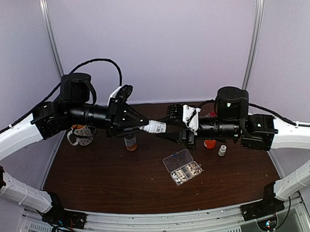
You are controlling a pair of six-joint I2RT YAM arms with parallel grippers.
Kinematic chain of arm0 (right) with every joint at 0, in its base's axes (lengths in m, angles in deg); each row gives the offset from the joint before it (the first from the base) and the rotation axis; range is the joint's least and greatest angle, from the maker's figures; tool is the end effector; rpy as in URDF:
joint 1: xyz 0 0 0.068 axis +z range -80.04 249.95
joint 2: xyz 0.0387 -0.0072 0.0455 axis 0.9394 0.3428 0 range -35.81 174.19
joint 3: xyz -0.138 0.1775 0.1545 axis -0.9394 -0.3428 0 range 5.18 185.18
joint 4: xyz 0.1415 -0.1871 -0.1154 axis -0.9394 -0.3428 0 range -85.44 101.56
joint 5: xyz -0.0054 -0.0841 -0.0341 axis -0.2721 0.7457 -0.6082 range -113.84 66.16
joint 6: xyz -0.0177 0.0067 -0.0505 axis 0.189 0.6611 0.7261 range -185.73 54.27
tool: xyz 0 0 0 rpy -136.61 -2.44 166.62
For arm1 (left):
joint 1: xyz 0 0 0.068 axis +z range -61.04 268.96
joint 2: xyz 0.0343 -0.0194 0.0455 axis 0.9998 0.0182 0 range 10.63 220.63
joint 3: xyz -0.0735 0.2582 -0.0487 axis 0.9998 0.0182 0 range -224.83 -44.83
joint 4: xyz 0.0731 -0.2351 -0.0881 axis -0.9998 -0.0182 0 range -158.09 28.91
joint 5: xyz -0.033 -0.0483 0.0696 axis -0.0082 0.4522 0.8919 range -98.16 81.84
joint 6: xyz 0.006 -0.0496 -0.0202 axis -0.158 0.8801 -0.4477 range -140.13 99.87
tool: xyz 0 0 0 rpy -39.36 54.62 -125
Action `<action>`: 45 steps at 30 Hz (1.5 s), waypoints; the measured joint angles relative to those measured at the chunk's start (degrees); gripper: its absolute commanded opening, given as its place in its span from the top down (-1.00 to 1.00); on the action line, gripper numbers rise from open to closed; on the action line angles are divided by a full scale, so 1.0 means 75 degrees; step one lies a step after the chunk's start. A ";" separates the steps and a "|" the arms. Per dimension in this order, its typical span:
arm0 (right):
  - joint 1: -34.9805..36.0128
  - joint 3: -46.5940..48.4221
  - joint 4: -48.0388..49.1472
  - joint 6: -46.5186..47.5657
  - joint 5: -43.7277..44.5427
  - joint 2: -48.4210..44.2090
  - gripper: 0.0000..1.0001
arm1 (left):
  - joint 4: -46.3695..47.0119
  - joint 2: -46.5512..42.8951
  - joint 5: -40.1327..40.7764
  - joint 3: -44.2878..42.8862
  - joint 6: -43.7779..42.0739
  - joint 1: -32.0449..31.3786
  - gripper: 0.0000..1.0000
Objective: Sort the pills into containers
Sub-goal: Place the lid of the pill bottle on the pill bottle, then screw the lid of the pill bottle onto the pill bottle.
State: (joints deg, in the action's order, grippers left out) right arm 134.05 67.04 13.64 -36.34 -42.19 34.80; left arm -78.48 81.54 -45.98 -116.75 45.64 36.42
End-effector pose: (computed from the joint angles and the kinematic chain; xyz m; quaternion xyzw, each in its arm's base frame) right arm 0.1169 0.2664 0.3720 -0.6097 0.4282 0.3094 0.5909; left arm 0.1504 -0.2319 0.3985 0.1056 0.7747 -0.6197 0.0678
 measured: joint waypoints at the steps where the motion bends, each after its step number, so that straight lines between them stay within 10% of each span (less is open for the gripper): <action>1: -0.0003 -0.0009 -0.0023 -0.0096 -0.0058 0.0038 1.00 | -0.0108 0.0026 0.0012 -0.0006 -0.0052 -0.0003 0.33; 30: -0.0163 -0.1746 0.3532 -0.3104 0.0175 0.0589 1.00 | -0.1029 0.0251 0.1259 -0.0335 -0.1483 -0.0044 0.46; 45: -0.0149 -0.2116 0.5450 -0.3722 0.0341 0.0944 1.00 | -0.1174 0.0411 0.1536 -0.0848 -0.2037 -0.0140 0.13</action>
State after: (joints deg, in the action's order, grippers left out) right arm 132.94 51.17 54.52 -64.26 -39.63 41.88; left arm -87.28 84.62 -34.46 -123.11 30.37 35.37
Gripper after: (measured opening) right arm 0.337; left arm 0.390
